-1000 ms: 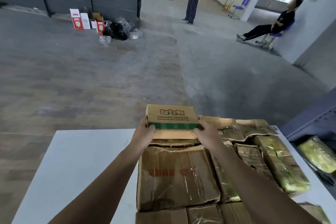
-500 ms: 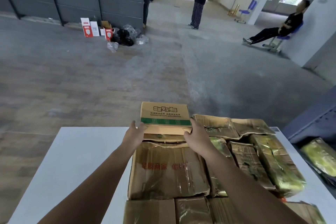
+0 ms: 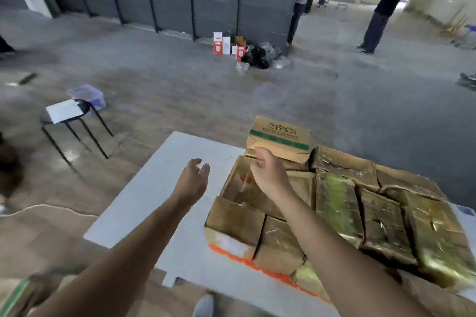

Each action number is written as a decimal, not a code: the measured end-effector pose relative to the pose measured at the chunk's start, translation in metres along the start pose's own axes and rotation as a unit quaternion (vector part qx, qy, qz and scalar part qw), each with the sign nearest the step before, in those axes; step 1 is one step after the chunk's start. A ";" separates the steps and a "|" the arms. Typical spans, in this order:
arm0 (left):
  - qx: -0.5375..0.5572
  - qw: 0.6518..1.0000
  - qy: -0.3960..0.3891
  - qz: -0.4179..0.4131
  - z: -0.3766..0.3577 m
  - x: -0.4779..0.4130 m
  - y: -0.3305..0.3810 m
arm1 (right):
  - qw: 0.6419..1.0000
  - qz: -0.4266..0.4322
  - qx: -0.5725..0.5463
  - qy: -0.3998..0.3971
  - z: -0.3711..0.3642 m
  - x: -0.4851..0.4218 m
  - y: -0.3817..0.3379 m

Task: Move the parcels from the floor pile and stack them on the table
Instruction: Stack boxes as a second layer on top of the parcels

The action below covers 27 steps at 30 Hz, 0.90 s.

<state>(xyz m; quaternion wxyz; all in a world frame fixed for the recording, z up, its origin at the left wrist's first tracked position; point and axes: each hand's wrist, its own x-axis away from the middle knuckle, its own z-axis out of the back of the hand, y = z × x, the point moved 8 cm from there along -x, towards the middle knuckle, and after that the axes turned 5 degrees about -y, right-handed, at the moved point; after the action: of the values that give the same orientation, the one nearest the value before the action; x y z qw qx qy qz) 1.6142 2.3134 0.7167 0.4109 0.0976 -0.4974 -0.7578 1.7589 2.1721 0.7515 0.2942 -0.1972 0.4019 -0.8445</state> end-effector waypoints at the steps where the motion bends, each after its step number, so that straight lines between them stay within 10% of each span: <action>1: 0.003 1.000 0.019 0.008 0.016 0.012 -0.010 | 1.000 0.009 -0.009 -0.018 -0.016 0.004 -0.009; 27: 0.166 0.894 0.346 0.232 0.424 0.290 -0.399 | 0.874 0.175 0.096 -0.443 -0.533 0.219 -0.279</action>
<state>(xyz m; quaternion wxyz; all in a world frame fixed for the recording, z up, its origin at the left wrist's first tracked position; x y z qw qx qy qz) 0.9824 2.4575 0.6659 0.6989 0.3028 -0.4507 -0.4655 1.1966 2.4687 0.6747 0.6015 -0.4481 0.1741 -0.6380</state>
